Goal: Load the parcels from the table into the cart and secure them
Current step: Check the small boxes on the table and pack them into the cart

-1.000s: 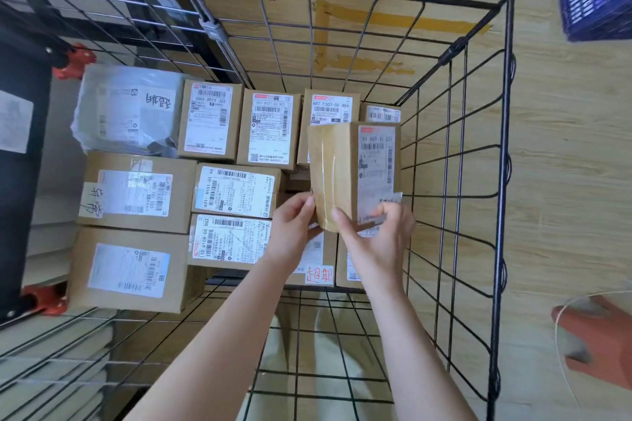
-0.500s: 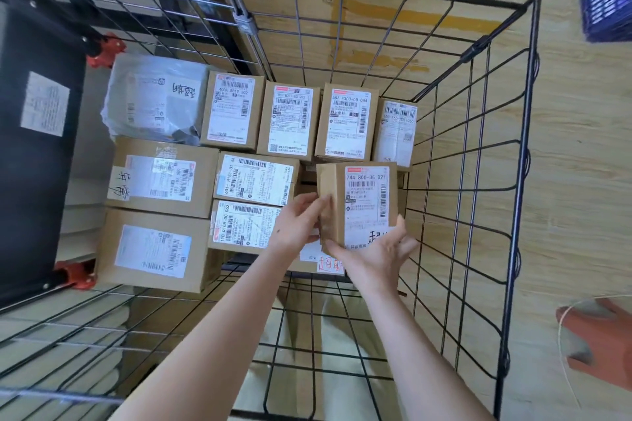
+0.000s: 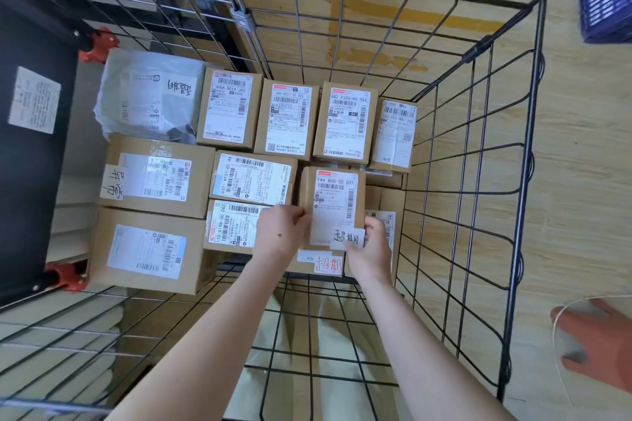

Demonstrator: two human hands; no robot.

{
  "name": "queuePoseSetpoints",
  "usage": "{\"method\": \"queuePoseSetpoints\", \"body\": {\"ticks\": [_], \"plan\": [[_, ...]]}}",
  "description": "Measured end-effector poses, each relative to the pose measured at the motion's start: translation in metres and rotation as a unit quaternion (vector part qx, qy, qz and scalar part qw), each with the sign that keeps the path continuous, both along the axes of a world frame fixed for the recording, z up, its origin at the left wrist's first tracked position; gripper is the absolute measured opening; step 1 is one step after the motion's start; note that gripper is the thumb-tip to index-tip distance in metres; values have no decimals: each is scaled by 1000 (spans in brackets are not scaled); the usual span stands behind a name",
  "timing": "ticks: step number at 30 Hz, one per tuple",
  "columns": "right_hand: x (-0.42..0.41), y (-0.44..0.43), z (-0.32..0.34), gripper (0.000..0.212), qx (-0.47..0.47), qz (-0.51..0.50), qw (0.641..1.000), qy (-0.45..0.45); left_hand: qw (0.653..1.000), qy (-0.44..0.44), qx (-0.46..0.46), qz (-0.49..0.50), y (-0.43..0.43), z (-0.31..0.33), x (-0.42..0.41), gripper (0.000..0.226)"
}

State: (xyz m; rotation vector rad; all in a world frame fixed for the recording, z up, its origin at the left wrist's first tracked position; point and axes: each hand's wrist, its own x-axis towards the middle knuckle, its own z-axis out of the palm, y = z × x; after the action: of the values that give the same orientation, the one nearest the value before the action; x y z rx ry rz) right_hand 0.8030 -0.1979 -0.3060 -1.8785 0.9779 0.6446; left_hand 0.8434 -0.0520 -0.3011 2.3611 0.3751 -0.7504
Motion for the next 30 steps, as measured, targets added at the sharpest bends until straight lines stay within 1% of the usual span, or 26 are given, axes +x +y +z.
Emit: {"method": "queuePoseSetpoints", "body": {"ticks": [4,6,8,12,15,17,19,23,26,30], "plan": [[12,11,-18,50,2,-9,1000,-9,994,-25,69,-76,-7,-11,6,35],[17,17,-25,53,-3,-11,1000,-11,990,-28,77,-112,-14,-12,5,26],[21,19,-30,57,-9,-16,1000,-17,986,-38,65,-146,-23,-15,1,17],[29,12,-33,57,-3,-12,1000,-16,967,-66,60,-238,-35,-17,0,38],[29,9,-32,55,3,-15,1000,-22,958,-64,63,-271,-33,-14,0,51],[24,9,-32,55,10,-5,1000,-22,957,-65,64,-275,-30,-18,-1,54],[22,6,-31,57,20,8,1000,-21,954,-57,68,-287,-28,-20,-3,51],[30,-5,-26,61,23,80,997,-2,954,-41,70,-288,-30,-18,-1,45],[35,-12,-19,63,13,124,992,22,968,-21,51,-246,-31,-12,3,43],[40,-21,8,60,-2,118,992,35,985,-18,26,-172,-26,9,4,37]]}}
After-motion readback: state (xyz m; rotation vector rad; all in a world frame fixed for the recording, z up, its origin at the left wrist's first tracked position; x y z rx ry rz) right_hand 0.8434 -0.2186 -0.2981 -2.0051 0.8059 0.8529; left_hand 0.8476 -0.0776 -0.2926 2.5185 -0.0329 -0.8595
